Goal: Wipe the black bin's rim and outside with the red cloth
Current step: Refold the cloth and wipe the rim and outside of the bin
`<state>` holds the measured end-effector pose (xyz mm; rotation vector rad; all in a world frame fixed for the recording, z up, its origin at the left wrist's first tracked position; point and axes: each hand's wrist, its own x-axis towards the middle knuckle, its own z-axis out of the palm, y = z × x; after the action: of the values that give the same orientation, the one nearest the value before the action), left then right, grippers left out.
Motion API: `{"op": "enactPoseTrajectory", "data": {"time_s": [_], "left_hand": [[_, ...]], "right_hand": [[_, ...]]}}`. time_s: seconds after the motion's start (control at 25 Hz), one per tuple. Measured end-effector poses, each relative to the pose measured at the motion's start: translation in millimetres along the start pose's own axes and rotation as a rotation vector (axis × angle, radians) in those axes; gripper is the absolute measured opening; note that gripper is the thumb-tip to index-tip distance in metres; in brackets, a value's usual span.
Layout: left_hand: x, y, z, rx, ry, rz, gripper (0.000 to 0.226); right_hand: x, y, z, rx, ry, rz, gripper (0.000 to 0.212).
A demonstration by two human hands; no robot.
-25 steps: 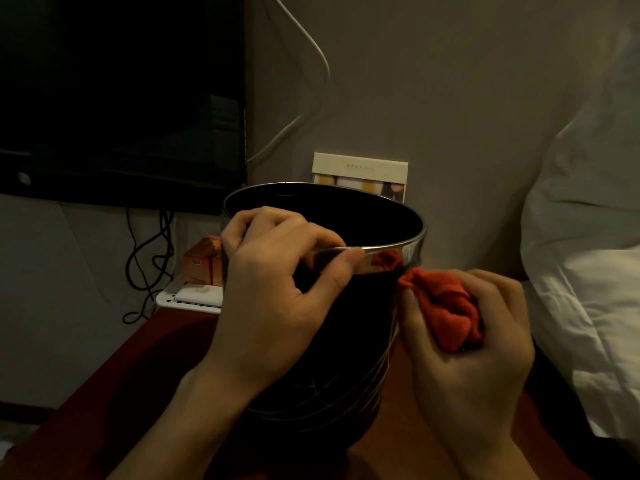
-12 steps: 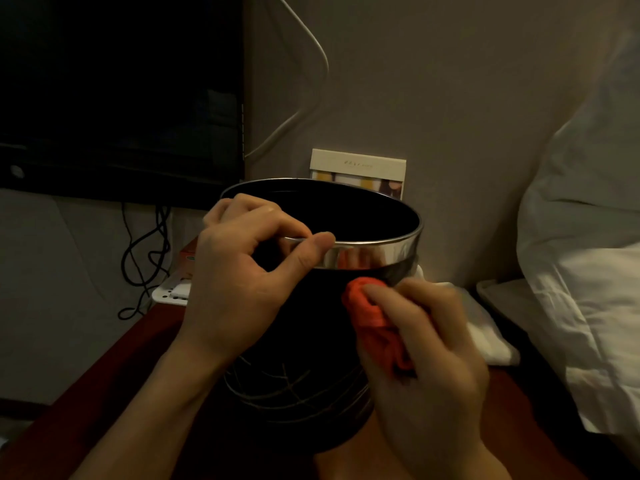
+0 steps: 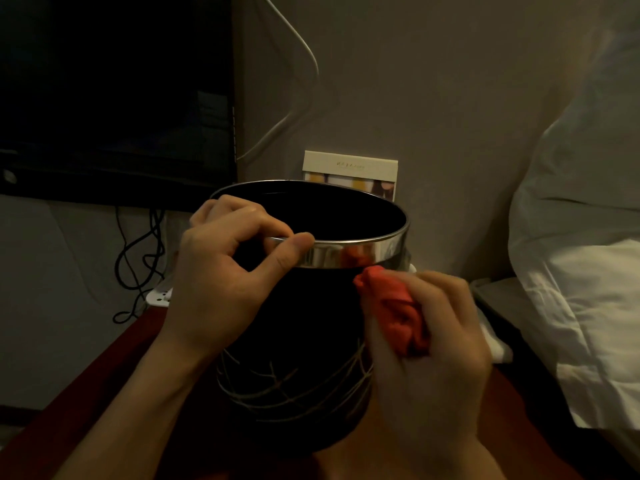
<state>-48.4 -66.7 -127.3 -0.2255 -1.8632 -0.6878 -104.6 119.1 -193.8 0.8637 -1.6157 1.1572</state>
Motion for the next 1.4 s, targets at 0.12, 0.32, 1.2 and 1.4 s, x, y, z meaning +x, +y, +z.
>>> {"op": "enactPoseTrajectory", "data": {"time_s": [0.12,0.32,1.2,1.4], "left_hand": [[0.0,0.0,0.7,-0.004,0.001,-0.003,0.014],[0.0,4.9,-0.6,0.016,0.028,-0.029,0.015],[-2.1,4.7,3.0,-0.034,0.036,-0.022,0.02],[-2.3,5.7,3.7,-0.012,0.049,-0.035,0.023]], "right_hand": [[-6.6,0.7,4.5,0.032,-0.013,0.016,0.03],[-22.4,-7.4,14.2,0.021,-0.141,-0.096,0.029],[5.4,1.8,-0.9,0.082,0.089,0.168,0.026],[1.1,-10.7,2.3,-0.004,-0.055,-0.081,0.027]]}}
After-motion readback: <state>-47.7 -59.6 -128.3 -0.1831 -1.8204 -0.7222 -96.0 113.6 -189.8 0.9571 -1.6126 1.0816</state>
